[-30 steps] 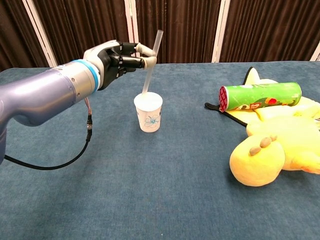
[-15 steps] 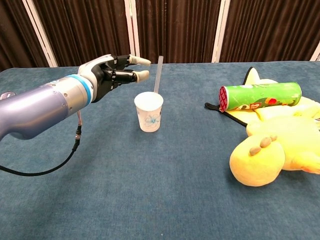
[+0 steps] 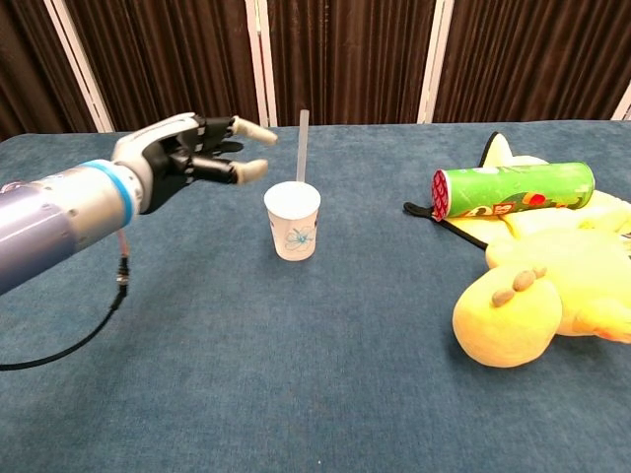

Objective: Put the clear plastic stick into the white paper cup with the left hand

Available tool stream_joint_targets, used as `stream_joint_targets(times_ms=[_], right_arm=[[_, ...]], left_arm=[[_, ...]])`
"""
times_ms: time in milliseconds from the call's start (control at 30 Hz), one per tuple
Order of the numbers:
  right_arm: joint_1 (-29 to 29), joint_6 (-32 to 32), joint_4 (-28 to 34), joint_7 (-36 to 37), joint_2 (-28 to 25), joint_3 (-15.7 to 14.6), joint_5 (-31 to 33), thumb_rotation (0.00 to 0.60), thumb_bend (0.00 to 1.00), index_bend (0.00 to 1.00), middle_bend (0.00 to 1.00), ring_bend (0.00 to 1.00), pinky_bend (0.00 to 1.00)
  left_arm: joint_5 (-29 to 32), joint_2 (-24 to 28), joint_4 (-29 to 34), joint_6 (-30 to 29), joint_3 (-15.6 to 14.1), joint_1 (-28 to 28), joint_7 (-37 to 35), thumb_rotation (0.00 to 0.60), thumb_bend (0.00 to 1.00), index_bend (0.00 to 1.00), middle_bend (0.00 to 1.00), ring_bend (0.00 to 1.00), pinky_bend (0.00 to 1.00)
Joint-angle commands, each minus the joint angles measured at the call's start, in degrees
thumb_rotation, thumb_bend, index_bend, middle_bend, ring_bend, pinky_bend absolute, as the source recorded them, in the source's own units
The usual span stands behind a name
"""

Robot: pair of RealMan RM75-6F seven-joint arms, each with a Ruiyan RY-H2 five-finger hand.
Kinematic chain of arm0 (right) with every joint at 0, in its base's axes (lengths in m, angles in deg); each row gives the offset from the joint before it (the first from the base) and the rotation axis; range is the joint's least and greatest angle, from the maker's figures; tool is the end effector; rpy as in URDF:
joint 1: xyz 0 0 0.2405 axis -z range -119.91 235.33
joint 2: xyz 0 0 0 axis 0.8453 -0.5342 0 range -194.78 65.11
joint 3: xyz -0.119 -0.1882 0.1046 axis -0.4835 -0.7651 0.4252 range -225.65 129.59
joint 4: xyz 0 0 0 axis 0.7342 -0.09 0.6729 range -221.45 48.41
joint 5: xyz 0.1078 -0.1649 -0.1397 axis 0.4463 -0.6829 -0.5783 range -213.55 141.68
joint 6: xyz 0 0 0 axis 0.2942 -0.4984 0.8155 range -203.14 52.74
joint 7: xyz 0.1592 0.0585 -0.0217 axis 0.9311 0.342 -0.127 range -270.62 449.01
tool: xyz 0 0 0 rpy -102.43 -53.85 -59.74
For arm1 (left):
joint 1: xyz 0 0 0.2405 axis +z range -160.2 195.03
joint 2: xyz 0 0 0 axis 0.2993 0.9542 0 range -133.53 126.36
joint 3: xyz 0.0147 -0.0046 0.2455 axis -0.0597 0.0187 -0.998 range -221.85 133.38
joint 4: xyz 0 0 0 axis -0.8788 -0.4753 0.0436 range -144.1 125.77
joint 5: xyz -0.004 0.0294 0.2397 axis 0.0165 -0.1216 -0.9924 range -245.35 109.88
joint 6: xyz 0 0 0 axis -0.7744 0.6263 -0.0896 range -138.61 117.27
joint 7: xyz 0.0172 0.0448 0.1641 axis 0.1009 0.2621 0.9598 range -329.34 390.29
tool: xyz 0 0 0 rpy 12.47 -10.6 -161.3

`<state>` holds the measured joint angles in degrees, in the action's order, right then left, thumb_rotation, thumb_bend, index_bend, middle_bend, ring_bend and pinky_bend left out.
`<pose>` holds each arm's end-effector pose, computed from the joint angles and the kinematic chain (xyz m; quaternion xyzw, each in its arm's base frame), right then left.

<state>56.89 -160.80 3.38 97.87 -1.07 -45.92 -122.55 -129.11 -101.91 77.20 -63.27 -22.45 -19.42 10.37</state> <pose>-0.3372 -0.1842 0.1313 0.5609 -0.4362 0.3999 0.5790 -0.0899 0.3636 -0.0768 -0.4567 -0.6790 -0.5385 0.2009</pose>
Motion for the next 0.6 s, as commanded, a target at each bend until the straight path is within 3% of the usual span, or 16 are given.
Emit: stream_joint_targets(times_ms=[33,167,333,600], right_arm=[[0.05,-0.1,0.07,-0.25,0.08,0.03,0.06,0.6,0.08,0.0,0.0,0.0,0.0],[0.16,-0.3,0.24,-0.87,0.24,0.09,0.22,0.6,0.08,0.0,0.0,0.0,0.0],[0.33,-0.7,0.24,-1.51,0.52,0.15,0.23,0.6,0.08,0.0,0.0,0.0,0.0],[0.54,-1.2,0.02,-1.67,0.75,0.06,-0.14,0.6,0.08,0.0,0.0,0.0,0.0]], left_arm=[[-2.5,4.89,3.4,-3.01,-4.71,2.48,7.72,0.6,0.41,0.32,0.0,0.0,0.0],[-0.72,11.52,8.92,-4.78,-8.09,4.5,16.86,0.6,0.4,0.31,0.0,0.0,0.0],[-0.35,18.86,13.26,-7.84,-13.24,6.05,30.76,0.6,0.2,0.23,0.0,0.0,0.0],[-7.68,24.72,16.35,-16.12,-19.11,10.14,40.49,0.6,0.19,0.15,0.0,0.0,0.0]])
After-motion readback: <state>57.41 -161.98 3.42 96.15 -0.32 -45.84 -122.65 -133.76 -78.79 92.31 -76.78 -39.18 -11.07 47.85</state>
